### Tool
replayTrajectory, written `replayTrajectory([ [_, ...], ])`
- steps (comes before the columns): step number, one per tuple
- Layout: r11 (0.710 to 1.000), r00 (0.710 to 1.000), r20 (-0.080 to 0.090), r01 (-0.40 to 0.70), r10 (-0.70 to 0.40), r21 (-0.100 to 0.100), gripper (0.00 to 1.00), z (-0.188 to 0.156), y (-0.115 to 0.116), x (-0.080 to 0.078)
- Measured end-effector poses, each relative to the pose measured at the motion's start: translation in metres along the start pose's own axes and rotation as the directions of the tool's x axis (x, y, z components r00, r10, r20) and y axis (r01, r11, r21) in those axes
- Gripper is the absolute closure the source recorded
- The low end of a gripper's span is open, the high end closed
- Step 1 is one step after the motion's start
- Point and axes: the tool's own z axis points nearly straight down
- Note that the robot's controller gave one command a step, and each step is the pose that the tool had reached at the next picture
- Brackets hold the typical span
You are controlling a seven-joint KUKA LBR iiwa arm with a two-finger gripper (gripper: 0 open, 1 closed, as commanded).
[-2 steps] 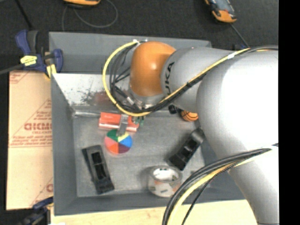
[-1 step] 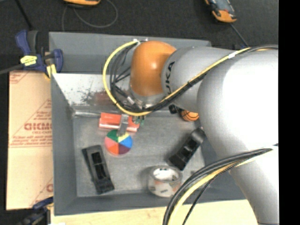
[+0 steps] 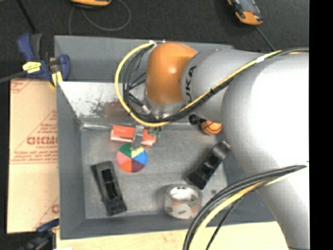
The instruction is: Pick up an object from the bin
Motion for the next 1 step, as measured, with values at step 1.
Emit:
replayTrajectory([
  [1,1.000,1.000,0.001,0.000,0.000,0.000,1.00,-0.0117,0.0000,-0.0007],
])
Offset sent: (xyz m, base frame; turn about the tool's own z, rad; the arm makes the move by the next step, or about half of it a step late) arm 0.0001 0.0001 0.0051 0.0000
